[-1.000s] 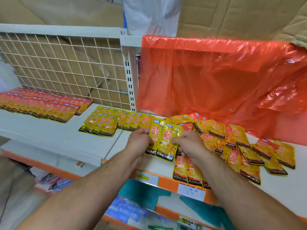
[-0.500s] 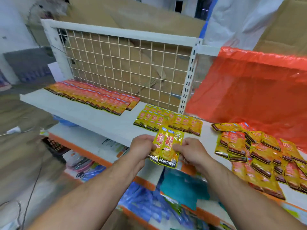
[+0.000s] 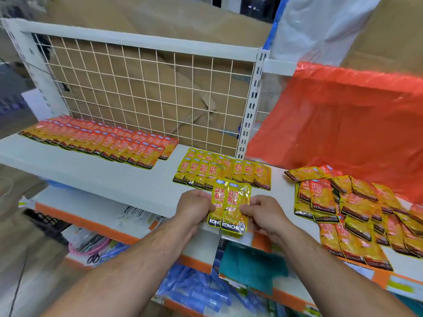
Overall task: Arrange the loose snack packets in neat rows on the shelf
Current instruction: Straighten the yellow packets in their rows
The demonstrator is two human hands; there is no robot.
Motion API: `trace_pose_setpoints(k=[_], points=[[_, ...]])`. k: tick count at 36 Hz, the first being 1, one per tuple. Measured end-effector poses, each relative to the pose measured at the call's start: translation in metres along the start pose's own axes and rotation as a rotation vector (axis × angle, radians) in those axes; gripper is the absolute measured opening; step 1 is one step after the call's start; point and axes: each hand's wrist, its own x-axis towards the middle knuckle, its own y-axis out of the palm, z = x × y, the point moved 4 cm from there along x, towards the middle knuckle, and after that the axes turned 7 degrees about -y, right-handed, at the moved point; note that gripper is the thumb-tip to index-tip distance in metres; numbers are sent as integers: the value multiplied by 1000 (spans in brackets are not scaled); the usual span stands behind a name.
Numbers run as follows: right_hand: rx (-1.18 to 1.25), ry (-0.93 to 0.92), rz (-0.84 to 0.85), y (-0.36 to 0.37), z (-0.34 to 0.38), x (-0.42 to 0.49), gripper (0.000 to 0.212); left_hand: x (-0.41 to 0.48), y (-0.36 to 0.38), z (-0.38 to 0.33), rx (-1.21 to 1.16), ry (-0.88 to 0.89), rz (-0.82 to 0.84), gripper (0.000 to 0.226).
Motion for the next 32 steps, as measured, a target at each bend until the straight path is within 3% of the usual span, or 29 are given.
trace_pose_setpoints(k=[12, 21, 32], points=[[-17, -19, 37, -22, -15, 82, 43, 67, 32, -36, 185, 71, -150, 22], [-34, 2, 40, -19, -20, 110, 41, 102, 42, -58, 496, 163, -309, 10], [-13, 36, -14, -18, -23, 108, 39, 115, 43, -61, 751, 295, -219, 16]])
